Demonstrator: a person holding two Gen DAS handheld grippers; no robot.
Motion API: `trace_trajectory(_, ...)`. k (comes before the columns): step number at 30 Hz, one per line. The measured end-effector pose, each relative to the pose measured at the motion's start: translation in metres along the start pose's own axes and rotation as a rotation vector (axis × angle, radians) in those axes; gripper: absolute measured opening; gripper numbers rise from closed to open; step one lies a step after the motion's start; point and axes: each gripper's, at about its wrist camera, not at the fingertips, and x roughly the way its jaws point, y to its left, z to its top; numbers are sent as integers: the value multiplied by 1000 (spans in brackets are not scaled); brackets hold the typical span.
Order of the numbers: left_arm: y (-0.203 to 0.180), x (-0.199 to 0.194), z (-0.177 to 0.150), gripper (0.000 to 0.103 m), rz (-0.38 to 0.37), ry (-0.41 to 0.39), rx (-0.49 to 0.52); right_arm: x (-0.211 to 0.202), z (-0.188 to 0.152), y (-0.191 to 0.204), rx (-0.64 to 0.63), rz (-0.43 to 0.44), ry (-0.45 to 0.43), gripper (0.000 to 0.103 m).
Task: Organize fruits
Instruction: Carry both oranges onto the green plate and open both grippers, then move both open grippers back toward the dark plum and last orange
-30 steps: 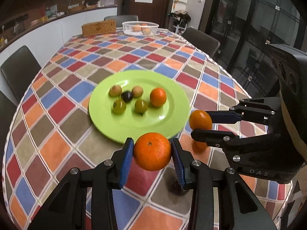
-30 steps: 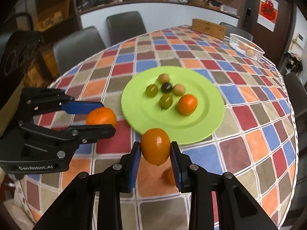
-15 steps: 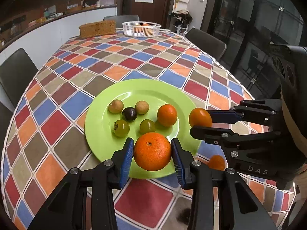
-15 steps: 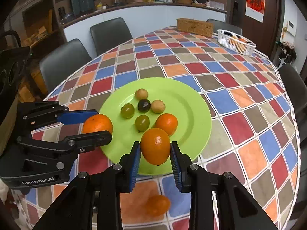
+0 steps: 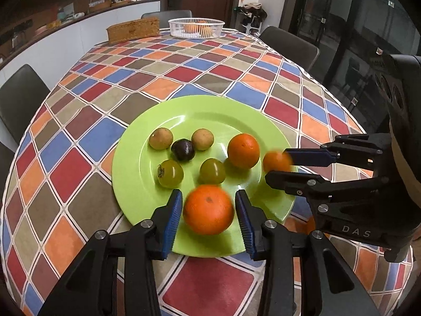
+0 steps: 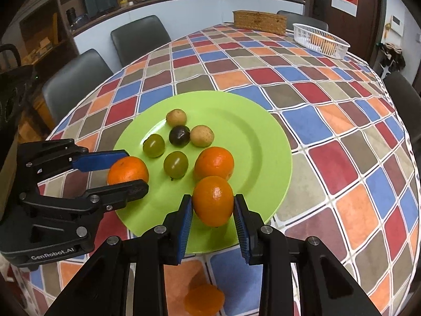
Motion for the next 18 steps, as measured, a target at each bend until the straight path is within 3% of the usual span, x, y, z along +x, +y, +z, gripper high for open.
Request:
trace_trajectory(3, 1, -7, 1, 47, 14, -19, -8, -4, 0, -1, 12, -5, -13, 42)
trace_trajectory(15, -14, -71, -5, 50, 89, -121, 10, -57, -6, 14, -24, -48, -117, 42)
trace_trajectory(18, -21, -87, -8, 51, 93, -134, 8, -74, -11, 20, -31, -50, -147, 48)
